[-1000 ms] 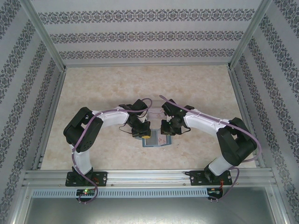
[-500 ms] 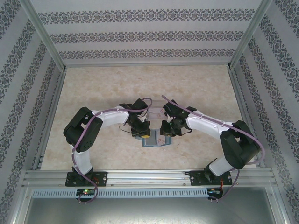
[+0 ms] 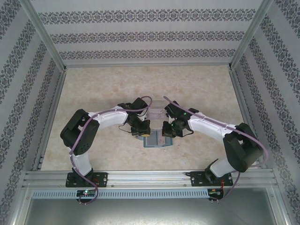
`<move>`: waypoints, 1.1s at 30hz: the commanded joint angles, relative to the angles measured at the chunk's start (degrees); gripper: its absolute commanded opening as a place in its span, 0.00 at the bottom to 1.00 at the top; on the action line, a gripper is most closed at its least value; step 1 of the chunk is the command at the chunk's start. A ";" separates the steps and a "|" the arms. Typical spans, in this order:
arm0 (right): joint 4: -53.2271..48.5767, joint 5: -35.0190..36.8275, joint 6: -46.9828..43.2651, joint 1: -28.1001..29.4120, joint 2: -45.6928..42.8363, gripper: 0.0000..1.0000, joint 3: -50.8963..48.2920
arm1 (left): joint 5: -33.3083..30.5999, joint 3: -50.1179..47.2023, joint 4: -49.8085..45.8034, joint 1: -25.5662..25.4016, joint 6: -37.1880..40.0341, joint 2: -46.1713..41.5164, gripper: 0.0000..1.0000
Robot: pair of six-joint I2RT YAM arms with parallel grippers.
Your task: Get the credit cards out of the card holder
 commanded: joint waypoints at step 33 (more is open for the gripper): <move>-26.66 10.34 -80.65 -1.84 16.78 0.00 33.38 | -2.83 -13.26 3.05 5.56 -0.54 -12.33 0.04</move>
